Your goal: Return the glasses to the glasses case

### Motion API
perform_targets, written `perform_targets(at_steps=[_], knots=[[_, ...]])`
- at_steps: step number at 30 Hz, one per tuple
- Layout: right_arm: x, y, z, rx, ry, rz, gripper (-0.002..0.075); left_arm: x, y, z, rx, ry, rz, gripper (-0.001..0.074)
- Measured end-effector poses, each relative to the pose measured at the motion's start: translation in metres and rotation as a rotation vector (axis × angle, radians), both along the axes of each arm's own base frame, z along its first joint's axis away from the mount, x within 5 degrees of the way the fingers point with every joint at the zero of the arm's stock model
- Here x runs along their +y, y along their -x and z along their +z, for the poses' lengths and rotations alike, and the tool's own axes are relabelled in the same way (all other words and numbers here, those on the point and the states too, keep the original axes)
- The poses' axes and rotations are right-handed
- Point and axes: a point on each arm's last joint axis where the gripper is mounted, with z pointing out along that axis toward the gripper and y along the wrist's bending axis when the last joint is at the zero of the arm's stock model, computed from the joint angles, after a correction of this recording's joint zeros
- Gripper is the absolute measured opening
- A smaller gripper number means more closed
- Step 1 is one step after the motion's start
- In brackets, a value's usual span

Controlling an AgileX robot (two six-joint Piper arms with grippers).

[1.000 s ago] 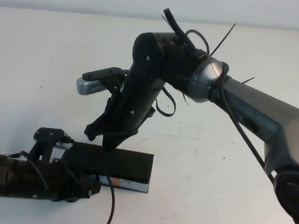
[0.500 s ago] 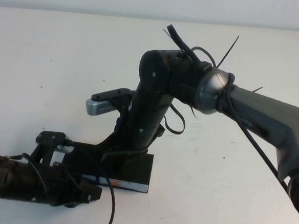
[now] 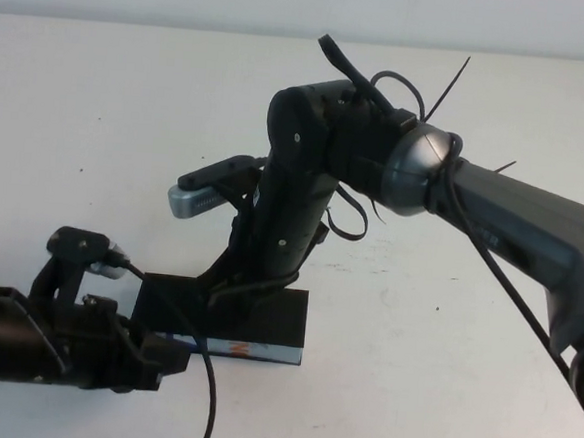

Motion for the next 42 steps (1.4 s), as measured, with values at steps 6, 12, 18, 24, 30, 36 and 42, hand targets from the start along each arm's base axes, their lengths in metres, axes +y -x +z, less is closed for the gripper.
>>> perform_targets(at_steps=[6,12,18,24,30,36,42], knots=[[-0.007,0.008,0.040,-0.058,-0.060,-0.019,-0.0013,0.005,0.018,0.041,-0.124,0.016,0.006,-0.0001],[-0.021,0.023,0.092,-0.122,-0.139,-0.057,-0.0013,0.020,0.045,0.097,-0.452,0.022,0.112,-0.0001],[-0.056,0.057,0.147,-0.208,-0.194,-0.072,-0.0013,0.047,0.096,0.155,-0.872,0.054,0.310,-0.0001],[-0.119,0.122,0.188,-0.276,-0.237,-0.100,-0.0013,0.070,0.148,0.161,-1.123,0.108,0.459,-0.0001],[-0.185,0.192,0.186,-0.312,-0.281,-0.128,-0.0013,0.082,0.168,0.116,-1.177,0.114,0.547,-0.0001],[-0.229,0.239,0.157,-0.383,-0.355,-0.154,-0.0013,0.087,0.158,0.060,-1.083,0.039,0.614,-0.0001],[-0.267,0.275,0.131,-0.615,-0.611,-0.221,-0.0013,0.090,0.152,0.036,-1.022,-0.002,0.649,-0.0001]])
